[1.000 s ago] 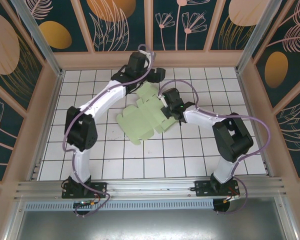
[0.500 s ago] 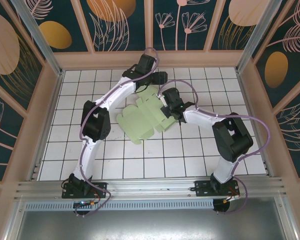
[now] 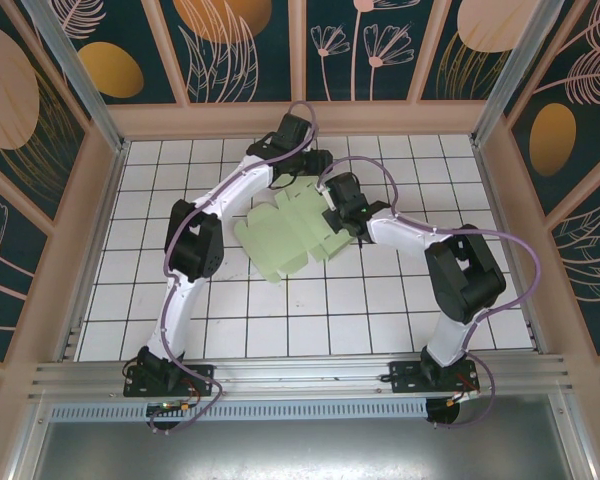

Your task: Fold the paper box

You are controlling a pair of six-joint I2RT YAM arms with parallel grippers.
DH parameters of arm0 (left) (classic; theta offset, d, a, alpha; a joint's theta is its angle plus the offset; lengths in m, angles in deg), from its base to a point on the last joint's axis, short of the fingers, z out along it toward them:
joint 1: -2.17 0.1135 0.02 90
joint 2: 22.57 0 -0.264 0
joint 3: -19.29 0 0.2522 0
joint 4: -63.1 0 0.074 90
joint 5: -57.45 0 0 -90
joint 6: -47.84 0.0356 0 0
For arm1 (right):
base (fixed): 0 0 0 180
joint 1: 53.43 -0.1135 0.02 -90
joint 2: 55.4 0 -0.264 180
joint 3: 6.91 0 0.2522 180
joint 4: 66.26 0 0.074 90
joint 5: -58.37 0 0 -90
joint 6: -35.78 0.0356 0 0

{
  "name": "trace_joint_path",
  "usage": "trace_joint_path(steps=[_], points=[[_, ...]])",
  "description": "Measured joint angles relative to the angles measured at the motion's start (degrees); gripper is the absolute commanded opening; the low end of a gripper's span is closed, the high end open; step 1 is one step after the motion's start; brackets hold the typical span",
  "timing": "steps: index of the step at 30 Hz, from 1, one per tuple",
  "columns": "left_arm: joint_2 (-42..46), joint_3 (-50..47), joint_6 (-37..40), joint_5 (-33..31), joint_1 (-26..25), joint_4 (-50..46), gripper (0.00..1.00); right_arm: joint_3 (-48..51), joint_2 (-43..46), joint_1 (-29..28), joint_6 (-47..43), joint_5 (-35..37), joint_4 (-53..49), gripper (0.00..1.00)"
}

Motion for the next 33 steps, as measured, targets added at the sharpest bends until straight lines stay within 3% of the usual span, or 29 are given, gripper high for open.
trace_joint_path(steps=[6,14,20,23,26,28,30,33], points=[[0.0,-0.3,-1.3,1.9,0.1,-1.6,0.41,-0.8,-0.1,0.1,0.0,0.6,-0.3,0.00],[0.0,-0.8,-3.5,4.1,0.2,-2.2,0.35,-1.2,-0.1,0.1,0.0,0.6,-0.4,0.00],[0.0,-0.8,-7.3,4.7,0.3,-2.1,0.25,-1.2,-0.2,0.1,0.0,0.7,-0.4,0.00],[0.0,-0.9,-9.2,4.8,0.3,-2.1,0.25,-1.2,-0.2,0.1,0.0,0.8,-0.4,0.00],[0.0,-1.5,-10.6,5.2,0.4,-1.6,0.41,-1.2,-0.4,0.1,0.0,0.9,-0.5,0.00],[0.0,-1.9,-11.7,5.6,0.5,-1.5,0.44,-1.2,-0.5,0.1,0.0,0.9,-0.5,0.00],[0.0,-2.2,-12.0,6.0,0.4,-1.4,0.43,-1.2,-0.5,0.1,0.0,0.8,-0.5,0.00],[0.0,-2.6,-12.1,6.4,0.4,-1.2,0.30,-1.2,-0.5,0.1,0.4,0.8,-0.5,0.00]])
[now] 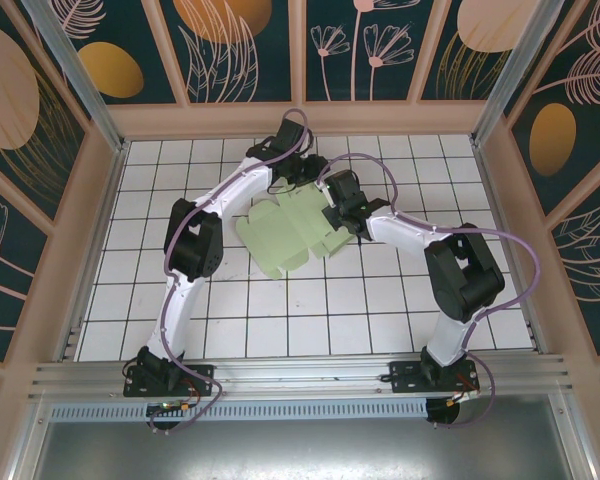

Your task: Fold the paper box

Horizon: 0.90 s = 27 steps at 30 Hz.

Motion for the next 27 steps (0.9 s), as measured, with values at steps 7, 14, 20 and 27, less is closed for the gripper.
trace_joint_path(steps=[7,14,20,27], points=[[1.0,-1.6,0.2,-0.3,0.0,0.8,0.76,0.0,0.0,0.1,0.3,0.1,0.0,0.00],[10.0,-9.1,3.1,-7.0,0.5,1.6,0.99,0.0,0.0,2.0,0.5,-0.4,0.2,0.00],[24.2,-22.1,5.9,-15.6,1.2,7.5,0.99,0.3,0.0,4.9,-2.4,-2.0,0.6,0.00],[28.8,-32.6,6.2,-18.5,8.8,14.3,0.99,2.2,0.4,3.7,-8.7,1.6,3.4,0.00]])
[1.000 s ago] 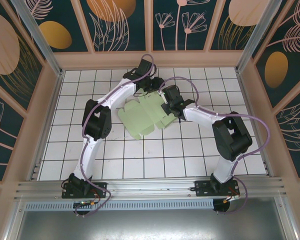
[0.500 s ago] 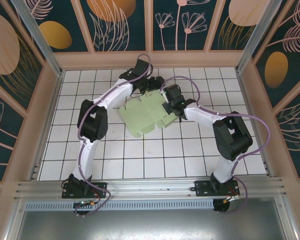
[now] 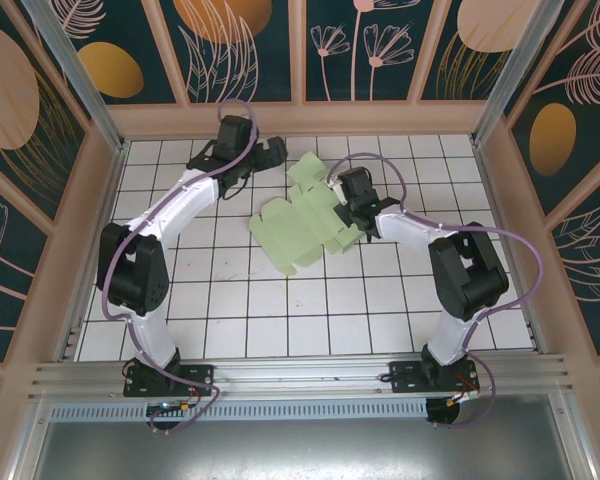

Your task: Fold the paper box

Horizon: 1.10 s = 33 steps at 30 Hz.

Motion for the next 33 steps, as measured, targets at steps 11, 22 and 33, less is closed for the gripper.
trace_joint_path(steps=[11,22,33], points=[[-0.5,-6.4,-2.1,4.0,6.4,4.7,0.99,3.2,0.3,-6.6,-13.2,12.0,7.8,0.00],[-4.6,-7.4,-3.2,8.9,9.8,6.9,0.99,-5.1,-5.4,-8.4,-21.8,18.0,2.1,0.00],[-4.6,-8.4,-2.9,10.9,9.7,7.5,0.99,-3.1,-5.7,-10.7,-34.0,16.9,7.1,0.00]])
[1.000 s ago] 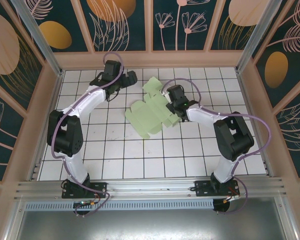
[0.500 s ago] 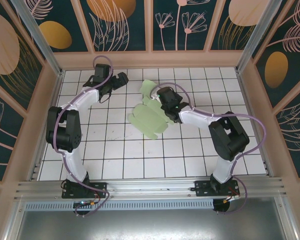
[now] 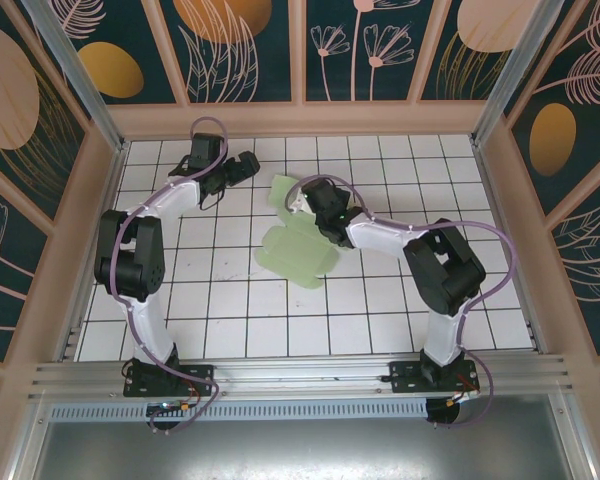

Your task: Fold the paper box

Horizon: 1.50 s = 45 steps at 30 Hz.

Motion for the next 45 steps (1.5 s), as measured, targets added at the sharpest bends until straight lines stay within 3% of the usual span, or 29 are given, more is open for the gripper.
trace_joint_path(steps=[14,26,32,39,45], points=[[0.0,-1.1,0.4,3.9,0.6,1.2,0.99,7.3,7.4,-4.0,-10.4,2.0,11.8,0.00],[0.0,-5.0,0.1,5.1,1.6,3.9,0.99,8.1,4.4,-7.5,-11.2,8.7,17.5,0.00],[0.0,-5.3,0.1,5.3,1.9,4.4,0.99,5.0,3.9,-8.3,-7.1,7.9,9.4,0.00],[0.0,-5.5,0.1,6.1,2.4,4.8,0.99,-9.0,3.9,-5.4,0.1,-2.4,-16.0,0.00],[0.0,-5.5,0.1,6.6,2.9,5.0,0.99,-13.8,5.2,-4.5,3.2,-6.9,-26.0,0.00]])
